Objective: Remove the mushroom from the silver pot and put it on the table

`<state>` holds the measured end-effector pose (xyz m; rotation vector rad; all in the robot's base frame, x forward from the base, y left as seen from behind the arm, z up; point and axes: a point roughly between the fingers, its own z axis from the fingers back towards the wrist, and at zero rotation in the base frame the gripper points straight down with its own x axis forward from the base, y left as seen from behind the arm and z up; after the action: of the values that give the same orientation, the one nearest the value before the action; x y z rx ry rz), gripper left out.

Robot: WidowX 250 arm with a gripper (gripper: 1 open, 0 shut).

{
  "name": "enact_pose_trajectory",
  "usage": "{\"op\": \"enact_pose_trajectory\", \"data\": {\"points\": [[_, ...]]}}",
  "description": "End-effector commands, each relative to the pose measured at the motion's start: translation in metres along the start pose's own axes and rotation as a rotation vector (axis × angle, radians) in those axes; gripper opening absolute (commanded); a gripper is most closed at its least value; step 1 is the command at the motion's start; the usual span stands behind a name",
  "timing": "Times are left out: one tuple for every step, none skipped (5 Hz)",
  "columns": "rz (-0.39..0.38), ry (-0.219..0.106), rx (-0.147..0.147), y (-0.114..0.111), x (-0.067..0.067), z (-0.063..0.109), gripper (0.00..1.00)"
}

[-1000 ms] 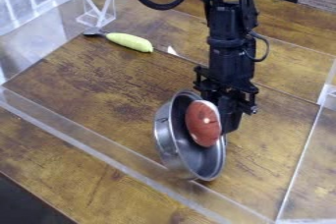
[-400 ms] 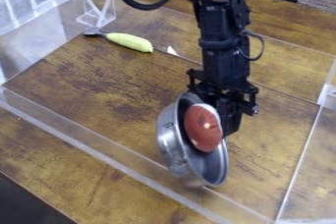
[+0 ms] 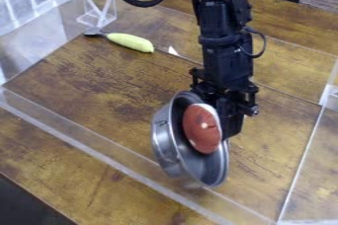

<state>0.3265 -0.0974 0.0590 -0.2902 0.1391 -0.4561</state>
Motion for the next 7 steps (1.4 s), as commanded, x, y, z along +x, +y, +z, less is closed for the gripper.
{"op": "enact_pose_trajectory", "data": {"points": [[-0.009, -0.079, 0.012, 0.003, -0.001, 0.029, 0.00], [0.012, -0.083, 0.004, 0.010, 0.000, 0.028, 0.00], [-0.018, -0.071, -0.003, -0.003, 0.000, 0.023, 0.00], [-0.047, -0.057, -0.009, -0.016, -0.001, 0.018, 0.00], [0.001, -0.069, -0.019, -0.019, 0.006, 0.002, 0.00], [-0.012, -0.047, -0.010, -0.018, 0.013, 0.004, 0.00], [-0.022, -0.025, 0.001, -0.015, 0.020, 0.007, 0.00]]}}
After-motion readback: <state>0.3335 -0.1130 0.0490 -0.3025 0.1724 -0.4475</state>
